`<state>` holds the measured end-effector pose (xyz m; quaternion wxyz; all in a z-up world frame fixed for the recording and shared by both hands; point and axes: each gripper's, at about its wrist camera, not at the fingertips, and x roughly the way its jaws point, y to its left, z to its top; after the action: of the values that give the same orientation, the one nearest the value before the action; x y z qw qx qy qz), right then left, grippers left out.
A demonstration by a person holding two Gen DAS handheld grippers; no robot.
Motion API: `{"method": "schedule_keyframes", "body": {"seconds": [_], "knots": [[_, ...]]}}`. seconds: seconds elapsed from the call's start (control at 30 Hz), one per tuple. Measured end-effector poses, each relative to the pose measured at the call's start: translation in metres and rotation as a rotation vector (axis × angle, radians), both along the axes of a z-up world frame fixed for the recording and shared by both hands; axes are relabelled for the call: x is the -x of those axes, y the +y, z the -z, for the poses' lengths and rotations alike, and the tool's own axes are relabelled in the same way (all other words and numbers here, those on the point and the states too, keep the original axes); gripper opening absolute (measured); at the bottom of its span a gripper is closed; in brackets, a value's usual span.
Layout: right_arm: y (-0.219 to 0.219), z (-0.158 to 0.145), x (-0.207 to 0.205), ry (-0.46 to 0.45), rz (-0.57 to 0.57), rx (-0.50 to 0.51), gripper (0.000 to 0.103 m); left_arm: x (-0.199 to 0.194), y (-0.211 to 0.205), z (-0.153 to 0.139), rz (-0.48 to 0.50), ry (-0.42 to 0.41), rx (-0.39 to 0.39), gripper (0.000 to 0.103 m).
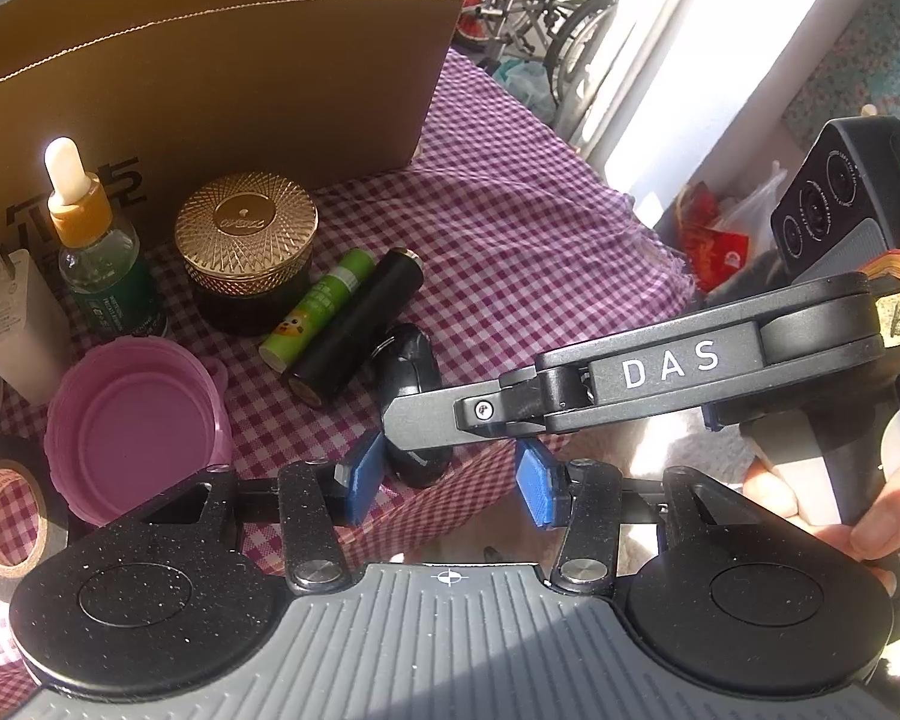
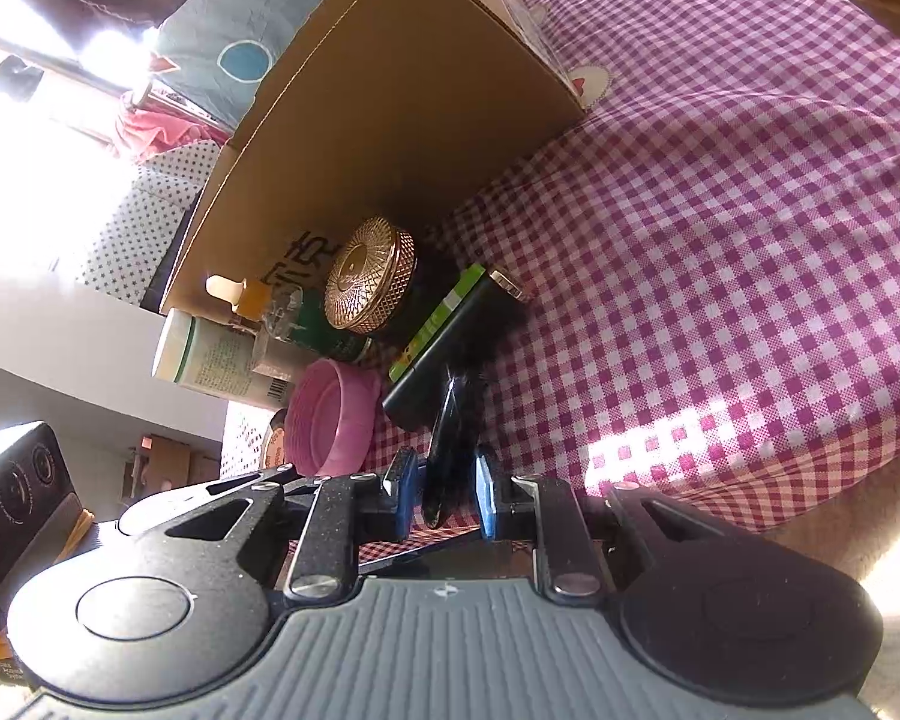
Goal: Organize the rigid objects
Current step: 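Carry the key fob into the cardboard box and open the right gripper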
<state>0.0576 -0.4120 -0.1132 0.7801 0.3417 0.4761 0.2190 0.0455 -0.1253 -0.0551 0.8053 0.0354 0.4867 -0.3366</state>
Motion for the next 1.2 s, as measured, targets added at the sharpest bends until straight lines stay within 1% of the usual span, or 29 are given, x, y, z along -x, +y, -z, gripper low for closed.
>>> {"method": "schedule_keyframes", "body": {"seconds": [0.17,0.33,0.5,0.63,0.73,0.83,0.97,1.07,1.13,1.2], "knots": [[-0.002,0.007,-0.004,0.006,0.037,-0.038,0.020,0.001,-0.003,0.001,0.008,-0.023,-0.010,0.047],[-0.013,0.010,0.010,0.016,0.078,-0.082,0.018,0.006,-0.003,-0.004,0.041,-0.036,0.001,0.047],[-0.018,0.003,0.027,-0.010,0.104,-0.097,0.018,0.017,-0.004,-0.014,0.058,-0.067,0.013,0.047],[-0.020,-0.011,0.040,-0.043,0.117,-0.105,0.018,0.027,0.000,-0.027,0.067,-0.105,0.034,0.047],[-0.018,-0.027,0.049,-0.076,0.122,-0.111,0.018,0.034,0.007,-0.039,0.068,-0.135,0.053,0.047],[-0.013,-0.044,0.054,-0.113,0.118,-0.122,0.018,0.041,0.018,-0.056,0.057,-0.184,0.080,0.047],[0.000,-0.080,0.049,-0.199,0.097,-0.137,0.018,0.041,0.034,-0.085,0.026,-0.255,0.112,0.047],[0.013,-0.109,0.034,-0.270,0.065,-0.158,0.018,0.031,0.050,-0.109,-0.012,-0.306,0.137,0.047],[0.022,-0.124,0.018,-0.304,0.044,-0.168,0.018,0.018,0.061,-0.124,-0.040,-0.338,0.141,0.047],[0.036,-0.142,-0.007,-0.337,0.011,-0.166,0.017,0.002,0.070,-0.137,-0.079,-0.362,0.138,0.047]]}}
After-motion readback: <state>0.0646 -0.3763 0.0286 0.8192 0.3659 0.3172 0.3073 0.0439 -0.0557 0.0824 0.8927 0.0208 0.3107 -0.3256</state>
